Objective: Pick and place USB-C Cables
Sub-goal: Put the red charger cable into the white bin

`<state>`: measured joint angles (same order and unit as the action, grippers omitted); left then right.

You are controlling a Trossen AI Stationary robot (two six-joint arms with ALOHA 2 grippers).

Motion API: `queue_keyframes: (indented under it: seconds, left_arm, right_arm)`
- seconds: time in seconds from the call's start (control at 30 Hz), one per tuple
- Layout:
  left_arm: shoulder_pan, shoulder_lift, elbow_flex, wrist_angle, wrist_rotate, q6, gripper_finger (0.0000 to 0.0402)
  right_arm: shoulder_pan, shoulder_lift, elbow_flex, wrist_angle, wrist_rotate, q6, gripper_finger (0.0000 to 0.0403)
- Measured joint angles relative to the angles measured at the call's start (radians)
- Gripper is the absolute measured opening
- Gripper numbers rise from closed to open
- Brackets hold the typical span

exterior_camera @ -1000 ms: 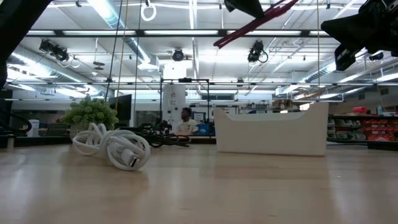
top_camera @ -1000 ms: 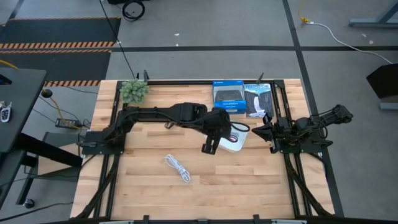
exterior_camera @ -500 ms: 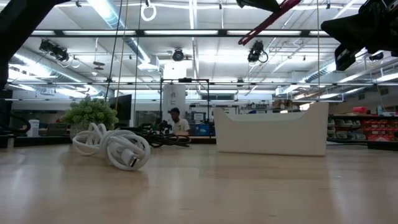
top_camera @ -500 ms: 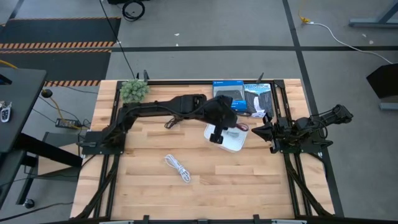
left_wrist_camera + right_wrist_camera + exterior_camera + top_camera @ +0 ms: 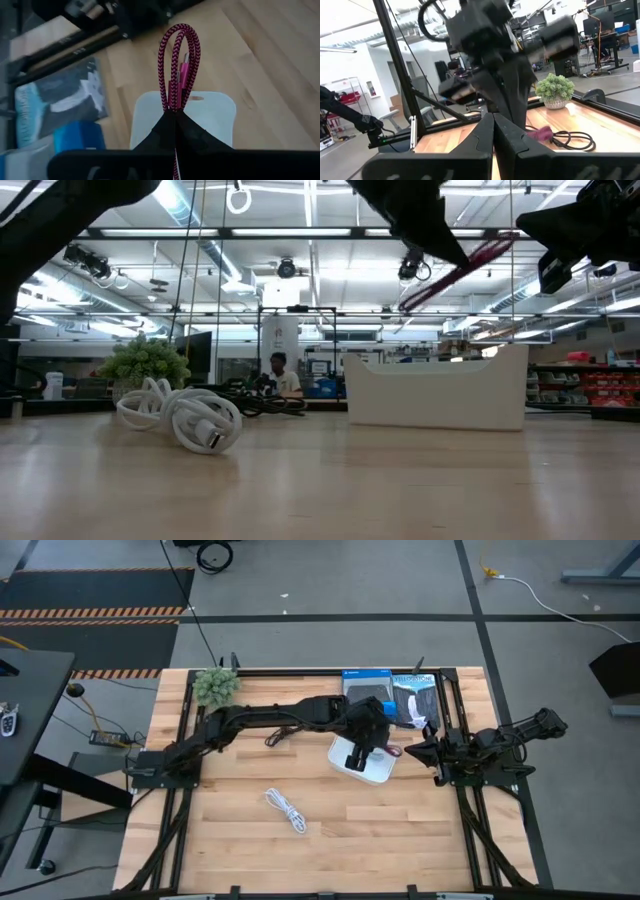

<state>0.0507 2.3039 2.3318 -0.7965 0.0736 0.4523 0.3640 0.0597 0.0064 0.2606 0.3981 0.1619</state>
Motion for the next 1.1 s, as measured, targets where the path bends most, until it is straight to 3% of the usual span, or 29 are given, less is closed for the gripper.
queue_keyframes:
  seconds: [0.27, 1.1]
  left_arm:
    - [0.019, 0.066, 0.000, -0.030, 0.062, -0.016, 0.0000]
    - [0.031, 0.204, -0.017, -0.113, 0.061, -0.124, 0.0000]
  right_arm:
    - [0.000, 0.000, 0.000, -0.001, 0.000, 0.000, 0.0014]
    - [0.000, 0.000, 0.000, -0.001, 0.000, 0.000, 0.0014]
